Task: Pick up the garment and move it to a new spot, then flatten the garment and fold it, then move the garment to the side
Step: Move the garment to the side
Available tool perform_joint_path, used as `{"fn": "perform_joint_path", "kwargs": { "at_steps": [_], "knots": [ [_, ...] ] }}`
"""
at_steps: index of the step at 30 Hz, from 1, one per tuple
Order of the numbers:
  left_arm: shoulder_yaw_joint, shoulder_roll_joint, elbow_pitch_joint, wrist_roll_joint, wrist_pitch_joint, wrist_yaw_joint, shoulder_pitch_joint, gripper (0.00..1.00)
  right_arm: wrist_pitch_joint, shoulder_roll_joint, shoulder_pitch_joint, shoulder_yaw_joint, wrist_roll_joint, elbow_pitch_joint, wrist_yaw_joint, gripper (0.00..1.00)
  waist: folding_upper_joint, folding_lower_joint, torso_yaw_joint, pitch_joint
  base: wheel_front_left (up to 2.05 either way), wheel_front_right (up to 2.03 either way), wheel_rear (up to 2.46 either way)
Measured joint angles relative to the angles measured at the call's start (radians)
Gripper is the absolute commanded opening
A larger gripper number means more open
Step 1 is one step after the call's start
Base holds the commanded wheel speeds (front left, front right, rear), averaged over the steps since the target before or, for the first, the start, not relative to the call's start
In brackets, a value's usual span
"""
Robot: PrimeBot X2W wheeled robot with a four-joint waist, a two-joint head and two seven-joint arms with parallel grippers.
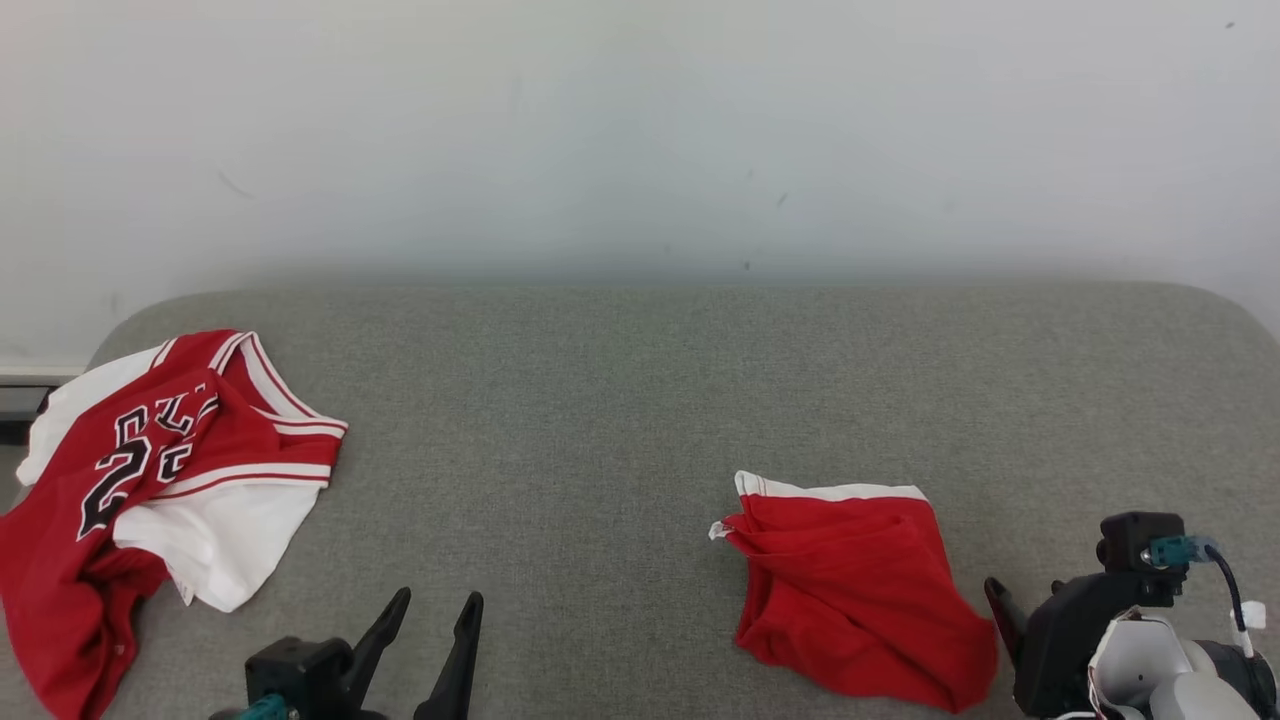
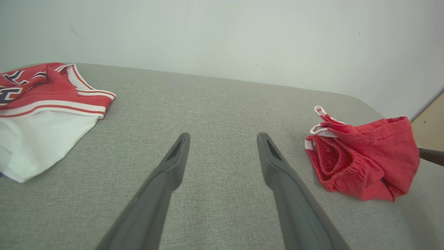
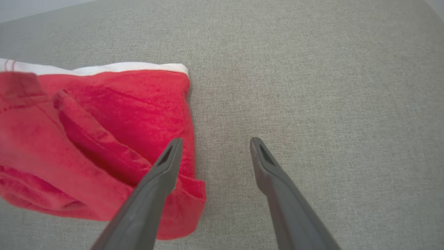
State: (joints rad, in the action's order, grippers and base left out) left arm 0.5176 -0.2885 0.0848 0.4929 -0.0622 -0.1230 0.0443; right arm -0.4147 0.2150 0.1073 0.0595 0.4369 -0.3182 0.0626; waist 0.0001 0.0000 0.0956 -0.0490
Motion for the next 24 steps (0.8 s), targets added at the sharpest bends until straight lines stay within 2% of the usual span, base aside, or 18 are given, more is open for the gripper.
{"fn": "perform_joint_path", "kwargs": {
  "at_steps": [10, 24],
  "knots": [
    [0.010, 0.000, 0.000, -0.001, 0.011, 0.001, 0.008, 1.00, -0.111, -0.008, 0.055, 0.004, 0.029, -0.087, 0.009, 1.00, 0.0000, 0.0000, 0.047, 0.024, 0.00, 0.00, 0.00],
    [0.012, -0.006, 0.001, -0.019, 0.018, 0.009, 0.027, 1.00, -0.148, -0.036, 0.115, -0.020, 0.056, -0.166, 0.027, 1.00, 0.0000, 0.0001, 0.093, 0.045, 0.00, 0.00, 0.00]
  ]
}}
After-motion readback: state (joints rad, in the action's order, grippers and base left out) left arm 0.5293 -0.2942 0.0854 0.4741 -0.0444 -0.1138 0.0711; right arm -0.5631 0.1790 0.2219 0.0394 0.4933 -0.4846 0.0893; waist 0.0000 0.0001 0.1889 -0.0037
